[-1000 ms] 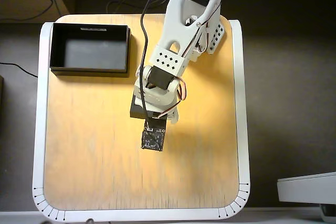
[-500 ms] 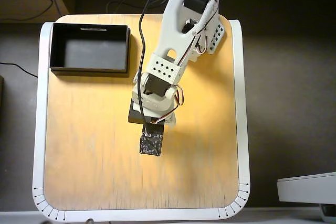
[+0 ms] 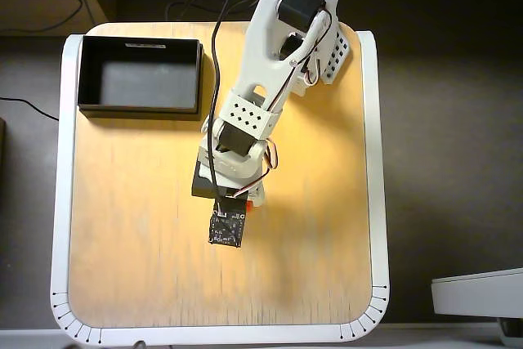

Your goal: Grasp a lego block and put it in the bin.

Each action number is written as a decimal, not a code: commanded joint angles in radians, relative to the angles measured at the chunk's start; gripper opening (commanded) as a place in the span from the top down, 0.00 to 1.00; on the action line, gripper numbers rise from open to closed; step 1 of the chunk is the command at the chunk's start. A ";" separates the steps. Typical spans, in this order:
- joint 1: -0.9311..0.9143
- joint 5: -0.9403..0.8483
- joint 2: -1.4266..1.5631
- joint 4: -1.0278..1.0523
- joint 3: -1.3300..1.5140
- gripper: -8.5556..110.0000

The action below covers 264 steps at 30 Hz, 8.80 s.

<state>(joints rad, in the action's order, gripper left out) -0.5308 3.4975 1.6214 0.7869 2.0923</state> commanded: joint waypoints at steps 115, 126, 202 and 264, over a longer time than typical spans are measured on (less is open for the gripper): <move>-0.930 -0.032 0.390 0.357 -0.252 0.92; -0.931 -0.006 0.351 0.337 -0.249 0.89; 0.457 -0.387 1.132 -0.074 0.374 0.92; 0.598 -0.495 1.677 0.546 1.081 0.92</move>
<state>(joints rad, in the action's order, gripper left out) 0.0491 3.0081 3.2030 1.3269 3.0158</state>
